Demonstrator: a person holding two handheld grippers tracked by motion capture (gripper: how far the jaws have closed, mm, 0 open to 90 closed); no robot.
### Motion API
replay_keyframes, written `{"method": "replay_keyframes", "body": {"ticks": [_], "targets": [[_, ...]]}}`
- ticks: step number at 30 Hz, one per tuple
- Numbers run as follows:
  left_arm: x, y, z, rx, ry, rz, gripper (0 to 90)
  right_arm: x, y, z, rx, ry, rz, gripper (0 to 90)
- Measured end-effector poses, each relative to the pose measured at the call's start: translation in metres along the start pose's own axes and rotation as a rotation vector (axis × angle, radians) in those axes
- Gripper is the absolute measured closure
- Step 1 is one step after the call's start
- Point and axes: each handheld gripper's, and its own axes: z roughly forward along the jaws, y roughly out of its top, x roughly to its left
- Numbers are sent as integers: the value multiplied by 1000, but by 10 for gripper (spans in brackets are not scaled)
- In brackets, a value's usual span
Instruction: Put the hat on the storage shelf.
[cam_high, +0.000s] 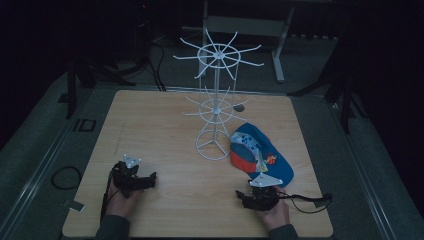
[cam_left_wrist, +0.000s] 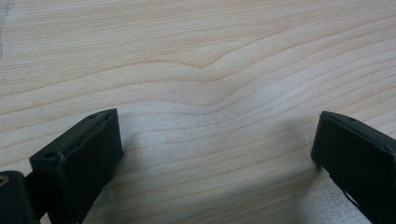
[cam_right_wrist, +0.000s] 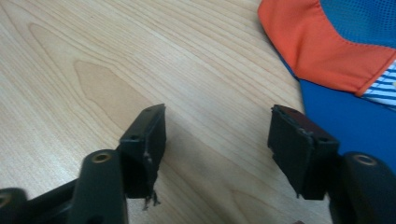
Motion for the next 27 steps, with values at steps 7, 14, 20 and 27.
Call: {"method": "replay_keyframes", "body": {"ticks": [7,14,20,27], "targets": [[0,0,0,0,0,0,23,1,0,0,3,-3,4,361],[0,0,0,-1,-2,0,23,3,5,-1,48,-8,15,368],[0,0,0,-1,-2,1,23,0,12,-4,100,33,18,438],[0,0,0,-1,-2,1,23,-4,21,-13,162,11,-36,449]]}}
